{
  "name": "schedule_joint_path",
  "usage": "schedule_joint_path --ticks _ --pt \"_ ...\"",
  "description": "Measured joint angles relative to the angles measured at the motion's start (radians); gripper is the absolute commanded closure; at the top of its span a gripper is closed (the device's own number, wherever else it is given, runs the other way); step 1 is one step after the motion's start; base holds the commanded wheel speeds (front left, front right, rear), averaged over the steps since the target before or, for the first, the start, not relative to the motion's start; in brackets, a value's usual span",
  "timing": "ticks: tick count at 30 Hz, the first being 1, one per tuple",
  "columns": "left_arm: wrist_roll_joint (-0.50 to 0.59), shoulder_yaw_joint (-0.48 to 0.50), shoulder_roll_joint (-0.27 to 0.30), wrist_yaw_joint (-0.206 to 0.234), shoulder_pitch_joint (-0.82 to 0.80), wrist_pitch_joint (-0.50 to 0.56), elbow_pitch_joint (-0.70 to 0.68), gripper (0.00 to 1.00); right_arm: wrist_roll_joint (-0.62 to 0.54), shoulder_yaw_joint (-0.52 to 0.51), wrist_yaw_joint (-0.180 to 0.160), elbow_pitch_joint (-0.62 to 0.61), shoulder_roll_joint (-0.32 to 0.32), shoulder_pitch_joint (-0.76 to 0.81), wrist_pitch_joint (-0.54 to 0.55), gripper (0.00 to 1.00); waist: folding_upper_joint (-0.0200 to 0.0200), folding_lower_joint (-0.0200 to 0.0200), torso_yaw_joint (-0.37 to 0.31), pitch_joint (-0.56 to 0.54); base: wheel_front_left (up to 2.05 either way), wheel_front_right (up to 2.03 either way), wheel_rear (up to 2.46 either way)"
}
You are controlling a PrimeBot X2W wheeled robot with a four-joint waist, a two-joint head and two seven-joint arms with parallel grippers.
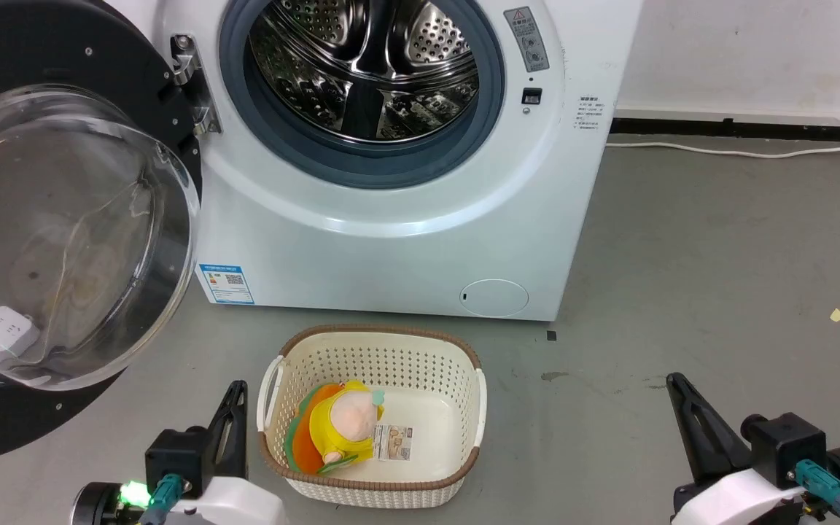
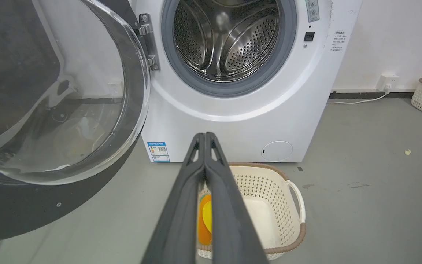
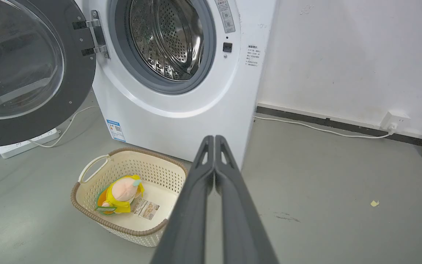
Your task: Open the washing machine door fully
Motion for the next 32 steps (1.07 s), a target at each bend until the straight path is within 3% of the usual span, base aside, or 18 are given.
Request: schedule_joint_path --ticks 32 --pt "0.023 0.022 -0.016 -0.001 -0.020 0.052 -0.022 1.00 -0.010 0.008 0.000 -0.007 0.000 -0.020 0.051 1.00 0.0000 0.0000 0.004 0.007 0.00 0.00 0.00"
